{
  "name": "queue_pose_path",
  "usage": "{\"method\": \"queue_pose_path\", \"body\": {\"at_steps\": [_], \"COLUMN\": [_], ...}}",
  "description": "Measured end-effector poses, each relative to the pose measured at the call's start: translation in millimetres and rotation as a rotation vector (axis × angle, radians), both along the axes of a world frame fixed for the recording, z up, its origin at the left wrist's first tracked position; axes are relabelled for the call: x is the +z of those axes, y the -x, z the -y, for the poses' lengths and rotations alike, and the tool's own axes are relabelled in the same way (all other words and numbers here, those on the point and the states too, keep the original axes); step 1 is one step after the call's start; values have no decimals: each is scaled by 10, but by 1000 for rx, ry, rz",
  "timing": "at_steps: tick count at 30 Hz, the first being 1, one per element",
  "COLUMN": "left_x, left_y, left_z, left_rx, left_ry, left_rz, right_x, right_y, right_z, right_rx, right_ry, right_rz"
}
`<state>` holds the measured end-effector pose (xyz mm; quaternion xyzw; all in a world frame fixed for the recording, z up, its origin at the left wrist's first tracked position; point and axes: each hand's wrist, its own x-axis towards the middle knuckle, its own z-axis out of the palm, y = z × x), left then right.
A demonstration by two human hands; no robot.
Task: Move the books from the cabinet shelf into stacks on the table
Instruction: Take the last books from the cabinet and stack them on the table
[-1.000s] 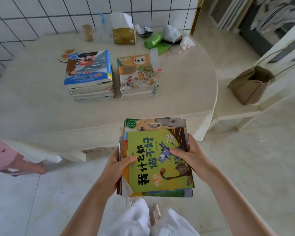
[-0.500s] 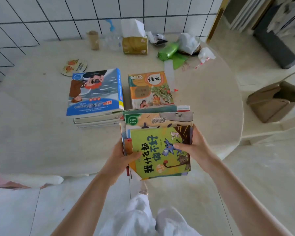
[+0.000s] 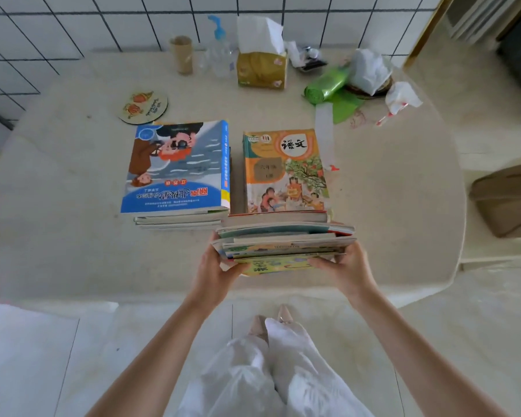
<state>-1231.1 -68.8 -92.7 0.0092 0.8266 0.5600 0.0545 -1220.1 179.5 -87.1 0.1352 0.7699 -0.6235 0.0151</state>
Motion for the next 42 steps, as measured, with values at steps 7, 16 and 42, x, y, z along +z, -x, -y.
{"method": "queue_pose_path", "body": {"at_steps": [7,16,42], "left_x": [-190,-229,-365], "left_y": [-118,-47,-19], "left_z": [146,-4,286], "left_rx": [-18,-24,-98], "left_ry": [25,-41,65], "left_rz": [86,-48,228], "right_x": [-170,-441,-404], "right_y": [44,54,94], "right_z": [-61,-193,-375], "right_rx": [265,354,560], "right_ry": [-35,-156,-380], "right_rz": [27,132,118]}}
